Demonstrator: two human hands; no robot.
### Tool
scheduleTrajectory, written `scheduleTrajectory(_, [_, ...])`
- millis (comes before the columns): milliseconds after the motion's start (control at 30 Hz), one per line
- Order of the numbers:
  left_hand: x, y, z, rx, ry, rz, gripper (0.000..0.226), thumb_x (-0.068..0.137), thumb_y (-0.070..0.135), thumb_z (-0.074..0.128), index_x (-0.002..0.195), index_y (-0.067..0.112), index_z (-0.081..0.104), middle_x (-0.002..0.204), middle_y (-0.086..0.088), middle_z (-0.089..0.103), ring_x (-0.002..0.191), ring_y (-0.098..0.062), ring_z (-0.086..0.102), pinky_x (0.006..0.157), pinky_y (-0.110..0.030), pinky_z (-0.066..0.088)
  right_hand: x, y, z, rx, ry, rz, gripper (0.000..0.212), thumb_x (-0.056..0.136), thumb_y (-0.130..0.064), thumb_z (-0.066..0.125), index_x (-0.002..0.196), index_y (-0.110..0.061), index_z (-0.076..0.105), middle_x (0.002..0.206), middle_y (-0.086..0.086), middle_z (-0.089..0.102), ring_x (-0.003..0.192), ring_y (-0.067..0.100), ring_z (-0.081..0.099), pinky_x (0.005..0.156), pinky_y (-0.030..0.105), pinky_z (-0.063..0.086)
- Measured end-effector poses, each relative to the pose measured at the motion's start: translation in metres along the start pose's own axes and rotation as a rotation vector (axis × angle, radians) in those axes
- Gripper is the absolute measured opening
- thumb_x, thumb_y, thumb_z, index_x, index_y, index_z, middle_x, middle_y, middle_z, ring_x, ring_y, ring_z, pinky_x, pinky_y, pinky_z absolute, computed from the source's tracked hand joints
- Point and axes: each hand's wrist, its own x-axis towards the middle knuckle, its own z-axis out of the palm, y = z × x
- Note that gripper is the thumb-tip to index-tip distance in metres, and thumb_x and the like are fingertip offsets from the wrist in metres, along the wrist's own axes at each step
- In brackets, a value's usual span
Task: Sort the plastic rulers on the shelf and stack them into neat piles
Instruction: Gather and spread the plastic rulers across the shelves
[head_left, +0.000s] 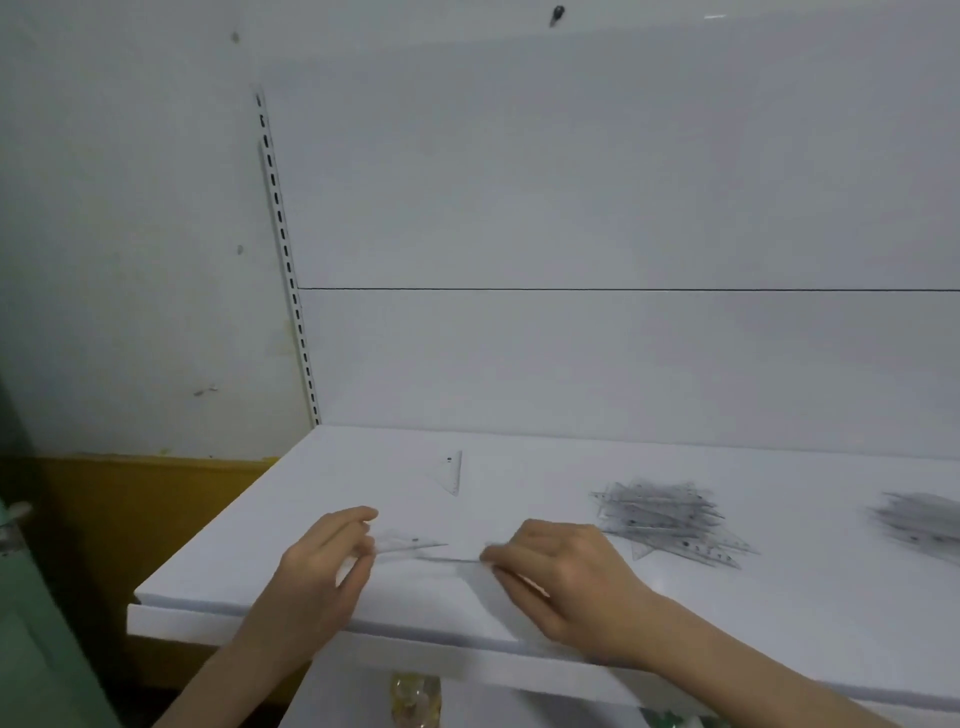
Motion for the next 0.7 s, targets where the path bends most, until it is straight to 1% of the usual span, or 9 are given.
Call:
scheduleTrajectory(100, [0.026,0.015,0.022,-0.141,0.057,-0.077,0.019,0.083,0.024,0.057,0.088,0.010,0.069,0.096,-0.002,0.071,0.097,0.006,0.057,0.088,-0.001,0.038,-0.017,0.010,-0.022,0.086,0.112,0.217,0.013,0.100,-0.027,0.041,0.102,-0.021,0.052,0.071,-0.004,0.063,0.059,0.014,0.057,0.048,0.034,0.046])
scheduleTrajectory(167, [0.044,0.037,0.044,-0.259,0.074,-0.100,0.026,0.079,0.013,0.063,0.104,0.008,0.067,0.083,0.008,0.067,0.094,0.014,0.056,0.085,0.001,0.039,-0.038,0.021,-0.042,0.137,0.160,0.326,0.012,0.101,-0.031,0.038,0.103,-0.024,0.049,0.073,-0.008,0.067,0.060,0.007,0.063,0.051,0.033,0.050])
scheduleTrajectory(267, [0.064,0.086,0.075,-0.338,0.029,-0.109,0.034,0.080,-0.003,0.068,0.111,0.011,0.066,0.085,0.008,0.066,0.092,0.010,0.059,0.084,0.000,0.040,-0.078,0.039,-0.077,0.137,0.193,0.396,0.017,0.101,-0.034,0.041,0.103,-0.023,0.054,0.071,-0.010,0.068,0.061,-0.006,0.062,0.055,0.022,0.052])
scheduleTrajectory(333, [0.080,0.123,0.095,-0.380,0.000,-0.076,0.039,0.079,-0.006,0.068,0.112,0.015,0.065,0.087,0.007,0.066,0.091,0.007,0.060,0.083,-0.001,0.041,-0.107,0.052,-0.102,0.104,0.185,0.429,0.021,0.100,-0.038,0.041,0.107,-0.023,0.055,0.072,-0.008,0.069,0.061,-0.004,0.061,0.054,0.020,0.052])
scheduleTrajectory(433, [0.107,0.186,0.122,-0.436,-0.004,0.000,0.042,0.079,-0.007,0.067,0.098,0.029,0.062,0.089,0.008,0.067,0.089,0.002,0.061,0.080,-0.003,0.042,-0.158,0.073,-0.145,-0.022,0.155,0.476,0.022,0.100,-0.035,0.040,0.118,-0.028,0.050,0.081,-0.006,0.071,0.064,0.013,0.067,0.056,0.033,0.055])
scheduleTrajectory(500, [0.122,0.230,0.142,-0.457,0.002,0.036,0.050,0.079,-0.008,0.064,0.081,0.040,0.047,0.097,0.007,0.067,0.087,-0.003,0.063,0.080,-0.010,0.045,-0.194,0.086,-0.177,-0.099,0.127,0.486,0.028,0.097,-0.023,0.044,0.124,-0.026,0.052,0.084,-0.008,0.069,0.066,0.010,0.063,0.058,0.030,0.054])
scheduleTrajectory(533, [0.127,0.251,0.153,-0.462,-0.008,0.043,0.050,0.081,-0.006,0.063,0.076,0.039,0.042,0.102,0.007,0.066,0.089,-0.008,0.064,0.080,-0.016,0.046,-0.212,0.093,-0.193,-0.128,0.111,0.495,0.032,0.095,-0.019,0.045,0.125,-0.025,0.055,0.088,-0.008,0.068,0.070,0.008,0.062,0.061,0.027,0.053])
scheduleTrajectory(600, [0.134,0.285,0.173,-0.476,-0.040,0.047,0.047,0.084,-0.004,0.059,0.074,0.036,0.036,0.106,0.005,0.065,0.093,-0.014,0.064,0.081,-0.024,0.047,-0.244,0.109,-0.221,-0.178,0.073,0.518,0.034,0.093,-0.017,0.046,0.123,-0.021,0.062,0.105,-0.006,0.070,0.091,0.007,0.064,0.076,0.021,0.052])
scheduleTrajectory(700, [0.138,0.321,0.200,-0.487,-0.080,0.047,0.032,0.089,-0.001,0.052,0.080,0.026,0.038,0.103,-0.002,0.067,0.092,-0.018,0.064,0.077,-0.031,0.049,-0.286,0.137,-0.250,-0.232,0.029,0.573,0.034,0.094,-0.019,0.047,0.122,-0.020,0.065,0.118,-0.001,0.067,0.108,0.013,0.063,0.090,0.024,0.051])
